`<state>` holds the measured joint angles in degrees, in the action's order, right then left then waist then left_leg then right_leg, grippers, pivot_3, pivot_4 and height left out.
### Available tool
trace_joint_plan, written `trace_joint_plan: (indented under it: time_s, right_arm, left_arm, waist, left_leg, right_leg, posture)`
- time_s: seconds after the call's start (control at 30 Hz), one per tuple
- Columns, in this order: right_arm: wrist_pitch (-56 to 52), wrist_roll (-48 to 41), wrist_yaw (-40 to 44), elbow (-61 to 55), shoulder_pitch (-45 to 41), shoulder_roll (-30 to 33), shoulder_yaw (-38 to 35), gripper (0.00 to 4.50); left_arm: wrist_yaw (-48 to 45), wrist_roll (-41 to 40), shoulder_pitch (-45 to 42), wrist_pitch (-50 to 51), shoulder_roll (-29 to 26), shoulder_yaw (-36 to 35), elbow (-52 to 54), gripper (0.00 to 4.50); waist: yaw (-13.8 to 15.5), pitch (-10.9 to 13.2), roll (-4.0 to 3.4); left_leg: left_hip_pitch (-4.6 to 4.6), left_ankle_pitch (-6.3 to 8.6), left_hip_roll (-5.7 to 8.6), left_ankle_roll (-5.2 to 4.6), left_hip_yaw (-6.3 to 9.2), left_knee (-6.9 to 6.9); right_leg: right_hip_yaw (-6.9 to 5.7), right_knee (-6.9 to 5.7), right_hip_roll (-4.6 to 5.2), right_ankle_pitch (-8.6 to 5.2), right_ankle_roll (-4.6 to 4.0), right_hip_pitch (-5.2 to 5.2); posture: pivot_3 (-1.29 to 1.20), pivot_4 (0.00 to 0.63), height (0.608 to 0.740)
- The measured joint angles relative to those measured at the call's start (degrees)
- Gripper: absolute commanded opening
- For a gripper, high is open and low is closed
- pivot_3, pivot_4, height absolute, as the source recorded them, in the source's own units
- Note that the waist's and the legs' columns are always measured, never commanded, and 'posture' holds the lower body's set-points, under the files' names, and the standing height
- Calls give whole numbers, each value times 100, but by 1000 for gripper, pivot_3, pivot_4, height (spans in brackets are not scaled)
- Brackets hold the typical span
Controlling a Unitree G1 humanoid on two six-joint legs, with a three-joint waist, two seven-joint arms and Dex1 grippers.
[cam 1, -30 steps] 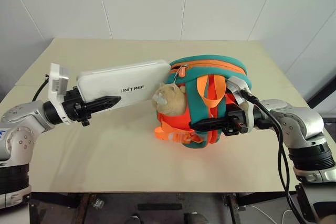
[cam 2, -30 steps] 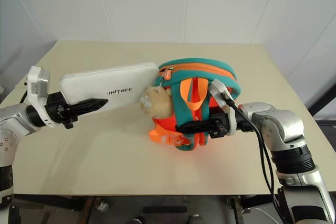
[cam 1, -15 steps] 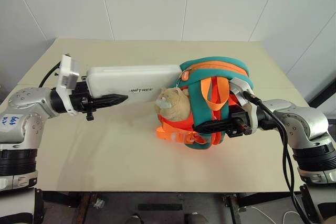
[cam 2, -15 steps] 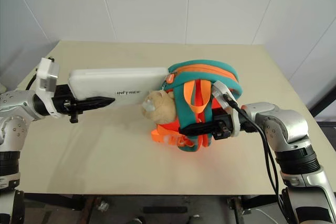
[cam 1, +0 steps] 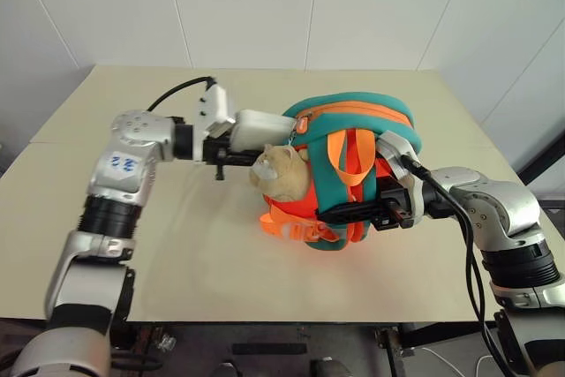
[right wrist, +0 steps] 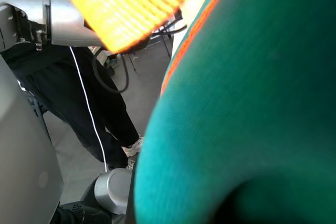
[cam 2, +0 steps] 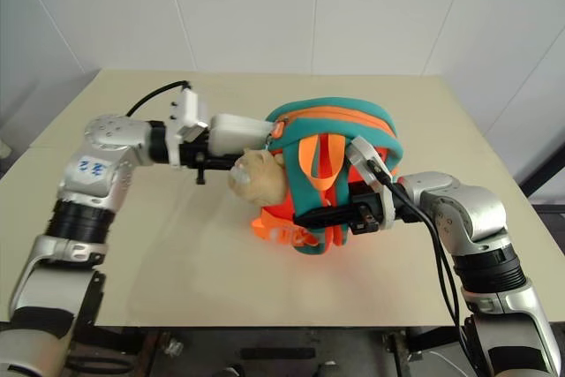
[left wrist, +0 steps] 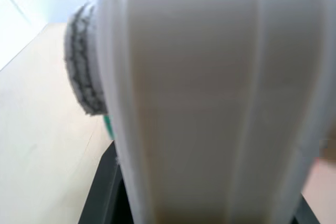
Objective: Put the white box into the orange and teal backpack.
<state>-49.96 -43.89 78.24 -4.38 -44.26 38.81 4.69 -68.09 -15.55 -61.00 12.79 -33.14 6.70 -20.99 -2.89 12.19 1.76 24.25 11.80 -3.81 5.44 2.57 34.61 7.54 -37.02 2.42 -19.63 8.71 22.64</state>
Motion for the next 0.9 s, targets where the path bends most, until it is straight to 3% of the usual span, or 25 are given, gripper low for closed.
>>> trace_joint_plan:
  time_s: [0.17, 0.47, 0.63, 0.8, 0.9]
  right_arm:
    - [78, 75, -15, 4, -4, -9, 2, 18]
    - [110, 124, -82, -5, -31, -45, 10, 18]
    - [109, 112, -193, -63, -1, -119, 8, 0]
    - [109, 113, -235, -113, 54, -125, 7, 0]
    - [111, 114, -245, -108, 57, -125, 5, 0]
  left_arm:
    - [-37, 258, -318, -315, 535, 235, -510, 1331]
    - [85, 484, -338, -648, 921, 274, -1340, 1331]
    - [92, 513, -330, -636, 897, 223, -1392, 2929]
    - [-54, 437, -147, -627, 533, 33, -1212, 4361]
    - [-259, 423, -78, -769, 134, -115, -1142, 4473]
  waist:
    - [-41, 3, -5]
    - [-16, 4, -8]
    - [-31, 4, -8]
    - [-49, 4, -8]
    - [-48, 5, -9]
  left_leg:
    - [-2, 0, -1, 0, 0, -2]
    - [-1, 1, 0, -1, 0, 14]
    - [-3, 1, 0, -1, 1, 14]
    - [-6, 0, 0, 0, 1, 14]
    - [-8, -1, -1, 1, 1, 16]
  right_leg:
    - [1, -4, -1, -2, 3, 3]
    - [1, -12, 0, -2, 4, -1]
    - [1, -19, -1, -2, 5, 0]
    - [2, -26, -2, -2, 4, 0]
    - [2, -34, -2, -2, 4, 2]
  posture:
    - [0, 150, 740]
    - [0, 150, 740]
    - [0, 150, 740]
    - [0, 150, 740]
    - [0, 150, 740]
